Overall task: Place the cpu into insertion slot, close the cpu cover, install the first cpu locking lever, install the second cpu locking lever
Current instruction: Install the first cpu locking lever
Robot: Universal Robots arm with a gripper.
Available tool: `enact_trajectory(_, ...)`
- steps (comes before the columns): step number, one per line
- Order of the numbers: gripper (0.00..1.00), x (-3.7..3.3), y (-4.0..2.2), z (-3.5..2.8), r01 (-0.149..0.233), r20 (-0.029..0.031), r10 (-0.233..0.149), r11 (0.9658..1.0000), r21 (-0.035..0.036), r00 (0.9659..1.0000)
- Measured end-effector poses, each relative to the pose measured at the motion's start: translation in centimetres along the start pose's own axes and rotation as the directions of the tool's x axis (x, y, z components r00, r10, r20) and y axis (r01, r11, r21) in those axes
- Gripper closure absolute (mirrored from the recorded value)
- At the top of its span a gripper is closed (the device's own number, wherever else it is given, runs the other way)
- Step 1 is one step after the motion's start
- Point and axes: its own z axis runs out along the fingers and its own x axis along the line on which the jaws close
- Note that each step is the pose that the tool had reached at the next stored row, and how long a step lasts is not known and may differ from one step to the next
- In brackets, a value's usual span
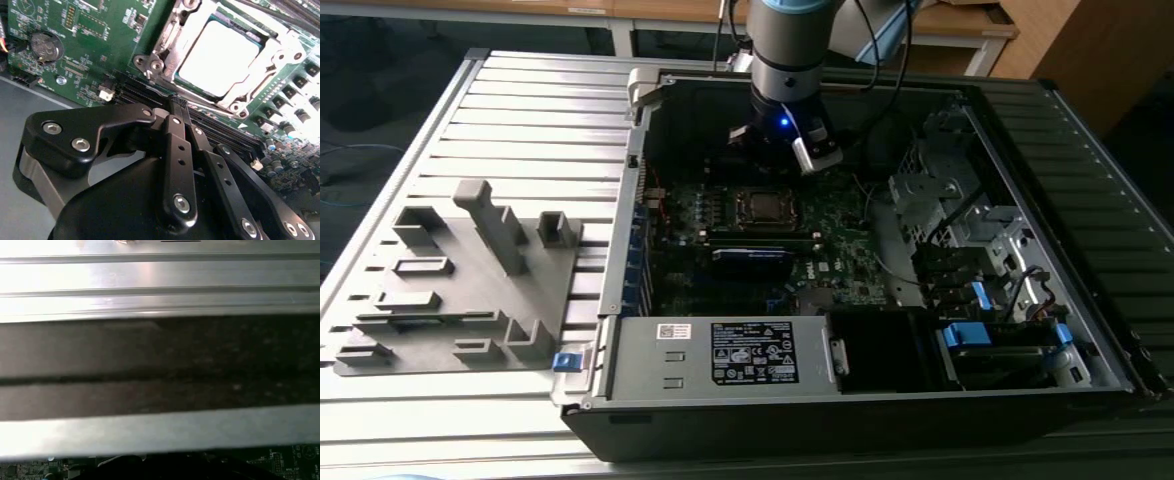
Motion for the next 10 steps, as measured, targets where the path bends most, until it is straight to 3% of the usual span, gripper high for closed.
enact_trajectory(5, 0.89, -0.56, 0.09, 0.06, 0.0, 0.0001, 0.0, 1.0, 0.0009, 1.0)
enact_trajectory(10, 0.89, -0.69, 0.37, 0.11, -0.002, 0.0006, 0.002, 1.0, 0.0042, 1.0)
